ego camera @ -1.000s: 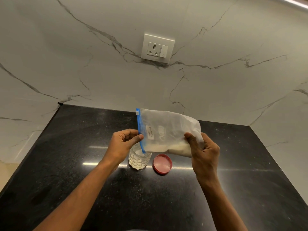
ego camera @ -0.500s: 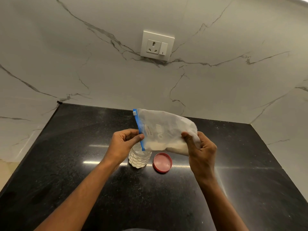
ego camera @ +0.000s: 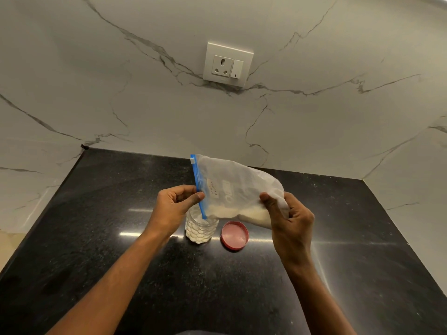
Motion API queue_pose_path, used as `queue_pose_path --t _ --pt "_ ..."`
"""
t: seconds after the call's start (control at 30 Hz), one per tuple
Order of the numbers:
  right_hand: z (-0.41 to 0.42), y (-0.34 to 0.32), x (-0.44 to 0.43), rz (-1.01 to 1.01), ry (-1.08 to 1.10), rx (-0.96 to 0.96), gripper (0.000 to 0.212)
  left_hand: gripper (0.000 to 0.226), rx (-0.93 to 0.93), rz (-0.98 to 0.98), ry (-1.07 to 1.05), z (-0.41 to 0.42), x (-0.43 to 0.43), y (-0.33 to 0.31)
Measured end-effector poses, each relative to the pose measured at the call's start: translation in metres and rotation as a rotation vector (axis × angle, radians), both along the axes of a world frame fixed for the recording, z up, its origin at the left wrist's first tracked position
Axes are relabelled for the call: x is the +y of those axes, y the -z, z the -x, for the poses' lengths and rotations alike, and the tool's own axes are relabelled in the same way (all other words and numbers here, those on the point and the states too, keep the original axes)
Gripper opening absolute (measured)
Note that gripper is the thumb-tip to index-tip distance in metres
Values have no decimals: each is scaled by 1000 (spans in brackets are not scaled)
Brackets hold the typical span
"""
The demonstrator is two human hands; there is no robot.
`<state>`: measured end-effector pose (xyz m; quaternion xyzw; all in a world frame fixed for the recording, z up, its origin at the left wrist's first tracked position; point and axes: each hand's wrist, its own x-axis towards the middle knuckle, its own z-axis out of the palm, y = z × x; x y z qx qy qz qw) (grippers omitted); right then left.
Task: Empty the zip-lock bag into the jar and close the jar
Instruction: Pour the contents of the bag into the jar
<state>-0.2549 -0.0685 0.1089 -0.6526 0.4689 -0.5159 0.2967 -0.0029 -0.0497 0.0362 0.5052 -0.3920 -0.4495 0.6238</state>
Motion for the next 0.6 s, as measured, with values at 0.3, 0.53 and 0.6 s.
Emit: queue_pose_path --t 0.3,0.53,0.6 --pt "5 0 3 -10 -10 -35 22 19 13 -6 -4 1 4 2" --pt "5 -5 -7 1 -32 -8 22 13 19 -52 -24 0 2 0" --pt "4 -6 -8 12 -45 -4 14 14 28 -55 -26 0 2 0"
